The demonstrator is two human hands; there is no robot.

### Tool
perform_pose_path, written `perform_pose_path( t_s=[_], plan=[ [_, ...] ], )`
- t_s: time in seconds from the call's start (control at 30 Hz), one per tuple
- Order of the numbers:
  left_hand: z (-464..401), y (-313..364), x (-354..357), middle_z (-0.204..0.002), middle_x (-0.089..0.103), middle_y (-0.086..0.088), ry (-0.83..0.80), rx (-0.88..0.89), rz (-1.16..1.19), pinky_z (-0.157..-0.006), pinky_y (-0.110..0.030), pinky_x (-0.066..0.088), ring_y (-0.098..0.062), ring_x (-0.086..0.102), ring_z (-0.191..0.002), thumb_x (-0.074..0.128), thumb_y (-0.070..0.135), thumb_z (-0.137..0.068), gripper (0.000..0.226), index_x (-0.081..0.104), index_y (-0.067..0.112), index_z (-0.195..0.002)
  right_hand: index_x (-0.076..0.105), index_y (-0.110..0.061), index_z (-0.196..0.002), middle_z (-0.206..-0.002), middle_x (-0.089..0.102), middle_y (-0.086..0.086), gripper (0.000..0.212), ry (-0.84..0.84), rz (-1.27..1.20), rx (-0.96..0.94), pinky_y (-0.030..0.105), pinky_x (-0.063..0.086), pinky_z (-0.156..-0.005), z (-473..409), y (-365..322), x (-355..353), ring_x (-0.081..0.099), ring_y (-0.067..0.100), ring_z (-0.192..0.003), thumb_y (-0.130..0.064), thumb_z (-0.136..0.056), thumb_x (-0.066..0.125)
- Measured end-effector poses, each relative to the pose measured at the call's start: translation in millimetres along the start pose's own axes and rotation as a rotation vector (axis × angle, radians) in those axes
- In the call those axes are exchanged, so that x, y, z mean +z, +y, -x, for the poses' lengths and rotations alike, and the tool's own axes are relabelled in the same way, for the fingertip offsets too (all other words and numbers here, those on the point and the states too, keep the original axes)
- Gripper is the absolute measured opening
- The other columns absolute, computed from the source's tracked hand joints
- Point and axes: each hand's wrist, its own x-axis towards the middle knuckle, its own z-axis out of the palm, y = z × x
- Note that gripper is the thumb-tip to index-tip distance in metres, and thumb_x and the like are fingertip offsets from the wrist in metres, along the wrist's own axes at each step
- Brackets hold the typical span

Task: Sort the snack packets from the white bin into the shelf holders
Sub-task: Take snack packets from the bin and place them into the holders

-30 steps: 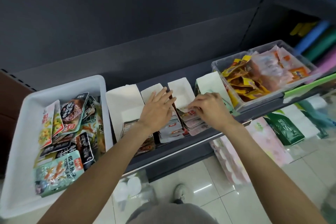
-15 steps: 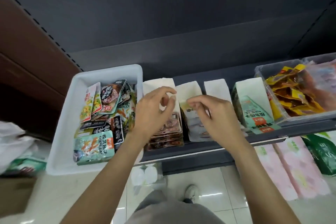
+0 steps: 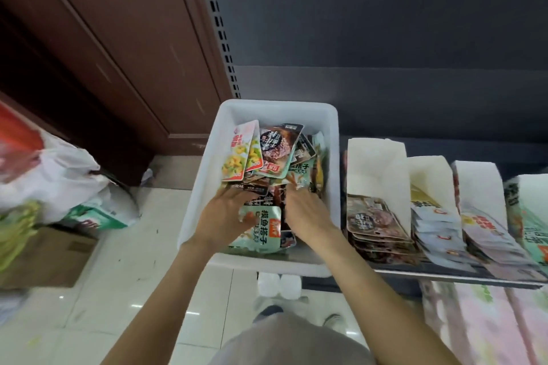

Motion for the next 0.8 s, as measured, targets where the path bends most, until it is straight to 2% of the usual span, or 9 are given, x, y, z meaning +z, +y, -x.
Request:
perform_pose_path(
  t_s=[0.1, 0.17, 0.33, 0.43, 0.5, 0.57, 0.63, 0.7, 0.8],
  plan=[
    [-0.4, -13.4, 7.3, -0.114, 0.063, 0.000, -0.030, 0.067, -0.024, -0.097, -0.039, 0.045, -0.024, 0.053, -0.111, 0.074, 0.032, -0.075, 0.045, 0.063, 0.022, -0.118, 0.030, -0.004, -0.140, -0.087, 0.060, 0.006, 0.052, 0.028, -0.024, 0.110, 0.033, 0.048, -0.061, -12.4, -5.2, 9.5, 0.061, 0.022, -0.071, 0.005, -0.092, 0.048],
    [-1.9, -18.5, 7.9, -0.109, 0.063, 0.002, -0.024, 0.091, 0.001, -0.097, -0.036, 0.044, -0.021, 0.053, -0.108, 0.074, 0.033, -0.075, 0.042, 0.065, 0.022, -0.115, 0.032, -0.009, -0.138, -0.080, 0.060, 0.001, 0.052, 0.067, -0.166, 0.191, 0.030, 0.051, -0.063, -14.9, -7.6, 8.5, 0.061, 0.016, -0.065, -0.007, -0.093, 0.057],
    [-7.9, -22.6, -2.6, -0.094, 0.067, 0.011, -0.039, 0.142, 0.122, -0.086, -0.019, 0.037, -0.010, 0.058, -0.093, 0.072, 0.030, -0.079, 0.027, 0.066, 0.024, -0.105, 0.063, -0.008, -0.109, -0.100, 0.069, 0.008, 0.019, 0.200, -0.164, 0.299, 0.025, 0.043, -0.075, 6.0, -0.3, -19.9, 0.062, 0.023, -0.087, -0.019, -0.095, 0.056],
    [-11.2, -19.9, -6.5, -0.089, 0.067, 0.014, -0.028, 0.074, 0.264, -0.079, -0.021, 0.047, -0.004, 0.061, -0.086, 0.070, 0.030, -0.081, 0.015, 0.066, 0.024, -0.094, 0.063, -0.006, -0.101, -0.095, 0.069, 0.017, 0.013, 0.394, -0.168, 0.372, 0.033, 0.040, -0.067, 28.8, 11.2, -42.0, 0.062, 0.033, -0.084, -0.011, -0.094, 0.053],
    [-12.9, -8.5, -11.0, -0.081, 0.067, 0.018, -0.040, 0.004, 0.380, -0.073, -0.018, 0.048, 0.002, 0.061, -0.079, 0.063, 0.042, -0.086, 0.017, 0.067, 0.025, -0.087, 0.060, -0.004, -0.102, -0.091, 0.069, 0.019, 0.012, 0.566, -0.202, 0.405, 0.036, 0.042, -0.066, 42.1, 18.0, -50.4, 0.062, 0.036, -0.082, -0.007, -0.093, 0.052],
    [-15.7, 5.9, -16.4, -0.079, 0.069, 0.015, -0.093, -0.014, 0.443, -0.072, -0.020, 0.047, -0.003, 0.065, -0.078, 0.046, 0.058, -0.090, 0.043, 0.070, 0.023, -0.084, 0.057, -0.005, -0.104, -0.089, 0.069, 0.011, 0.012, 0.722, -0.354, 0.423, 0.035, 0.046, -0.067, 49.9, 18.1, -51.4, 0.064, 0.029, -0.080, -0.005, -0.093, 0.052],
    [-16.7, 20.6, -21.2, -0.088, 0.072, 0.012, -0.189, -0.003, 0.548, -0.079, -0.023, 0.047, -0.005, 0.066, -0.084, 0.031, 0.065, -0.091, 0.056, 0.072, 0.026, -0.093, 0.052, -0.015, -0.103, -0.092, 0.067, -0.002, 0.019, 0.815, -0.702, 0.400, 0.030, 0.049, -0.070, 49.7, 13.7, -46.8, 0.063, 0.007, -0.081, 0.000, -0.092, 0.051],
    [-17.6, 37.2, -23.6, -0.097, 0.070, 0.015, -0.187, -0.011, 0.765, -0.082, -0.020, 0.047, 0.002, 0.064, -0.090, 0.034, 0.062, -0.089, 0.047, 0.065, 0.032, -0.107, 0.047, -0.024, -0.101, -0.095, 0.066, -0.004, 0.034, 0.816, -1.038, 0.342, 0.025, 0.049, -0.071, 48.1, 6.6, -38.6, 0.062, -0.001, -0.080, 0.008, -0.089, 0.052],
    [-22.2, 62.6, -26.2, -0.097, 0.067, 0.014, -0.005, -0.121, 1.160, -0.069, -0.010, 0.048, 0.007, 0.063, -0.086, 0.060, 0.033, -0.089, 0.021, 0.056, 0.033, -0.110, 0.044, -0.020, -0.110, -0.097, 0.064, -0.004, 0.048, 0.665, -1.098, 0.264, 0.025, 0.048, -0.077, 49.7, 4.6, -25.8, 0.063, -0.002, -0.084, 0.015, -0.082, 0.059]
  ],
)
